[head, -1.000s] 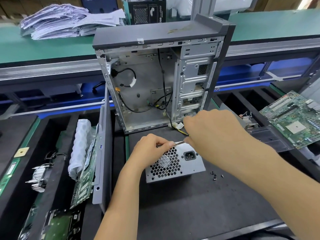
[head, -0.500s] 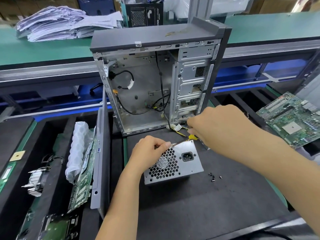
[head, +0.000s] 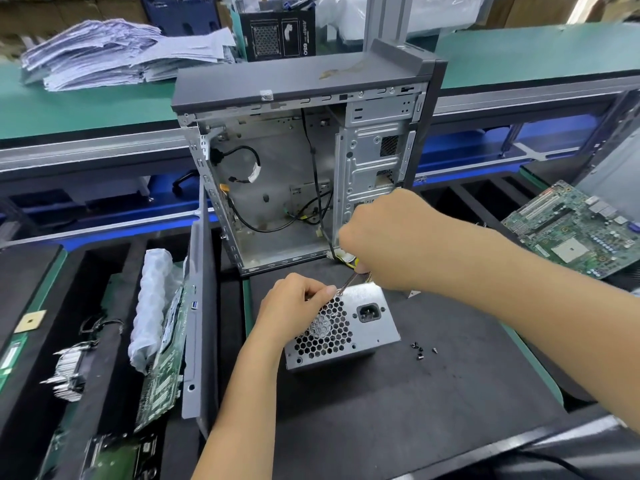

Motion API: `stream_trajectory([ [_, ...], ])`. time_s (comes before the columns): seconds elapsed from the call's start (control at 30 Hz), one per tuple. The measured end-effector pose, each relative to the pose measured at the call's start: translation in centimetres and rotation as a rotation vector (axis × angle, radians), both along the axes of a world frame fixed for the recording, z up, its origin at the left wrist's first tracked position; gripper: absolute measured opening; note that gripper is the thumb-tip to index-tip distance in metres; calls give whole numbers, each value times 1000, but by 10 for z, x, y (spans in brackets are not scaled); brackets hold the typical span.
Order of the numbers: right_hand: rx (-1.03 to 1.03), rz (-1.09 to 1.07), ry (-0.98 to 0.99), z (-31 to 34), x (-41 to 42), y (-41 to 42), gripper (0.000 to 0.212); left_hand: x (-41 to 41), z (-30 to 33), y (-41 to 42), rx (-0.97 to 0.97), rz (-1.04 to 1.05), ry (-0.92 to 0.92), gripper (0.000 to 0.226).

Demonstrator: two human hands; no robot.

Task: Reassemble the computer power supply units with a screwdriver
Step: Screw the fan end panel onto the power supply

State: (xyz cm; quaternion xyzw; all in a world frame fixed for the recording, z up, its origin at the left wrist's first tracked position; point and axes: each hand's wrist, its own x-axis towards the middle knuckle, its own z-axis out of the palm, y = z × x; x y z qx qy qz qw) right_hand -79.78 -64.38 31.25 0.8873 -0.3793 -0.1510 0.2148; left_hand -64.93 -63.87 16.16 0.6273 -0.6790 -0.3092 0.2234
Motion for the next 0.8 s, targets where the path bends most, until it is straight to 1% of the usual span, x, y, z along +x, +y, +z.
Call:
stream_trajectory([
  [0.13, 47, -35, -6, -3, -7, 0, 41, -2, 2, 4, -14, -4, -58, 53],
  [0.17, 48, -36, -8, -4, -10, 3, 34, -2, 3, 4, -15, -14, -75, 52],
  [0.23, 46, -48, -12, -8, -14, 9, 13, -4, 8, 5, -16, -40, -119, 53],
  [0.33, 31, 2, -28, -13, -16, 17, 32, -6, 13, 6, -8, -73, -174, 52],
  [0.43, 4, 1, 20, -12, -16, 21, 39, -6, 14, 7, 32, -96, -181, 48],
  [0.5, 18, -82, 92, -10, -18, 23, 32, -7, 15, 7, 48, -100, -197, 47],
  [0.57, 46, -148, 212, -10, -17, 23, 16, -8, 16, 7, 52, -99, -209, 47],
  [0.6, 65, -156, 253, -10, -16, 22, 15, -9, 16, 7, 54, -99, -209, 47],
  [0.67, 93, -138, 296, -9, -11, 22, 28, -9, 16, 6, 61, -89, -202, 48],
  [0.7, 102, -127, 305, -8, -9, 23, 28, -8, 16, 6, 67, -82, -193, 48],
  [0.8, 88, -149, 240, -3, -1, 25, 26, -8, 14, 6, 83, -71, -167, 48],
])
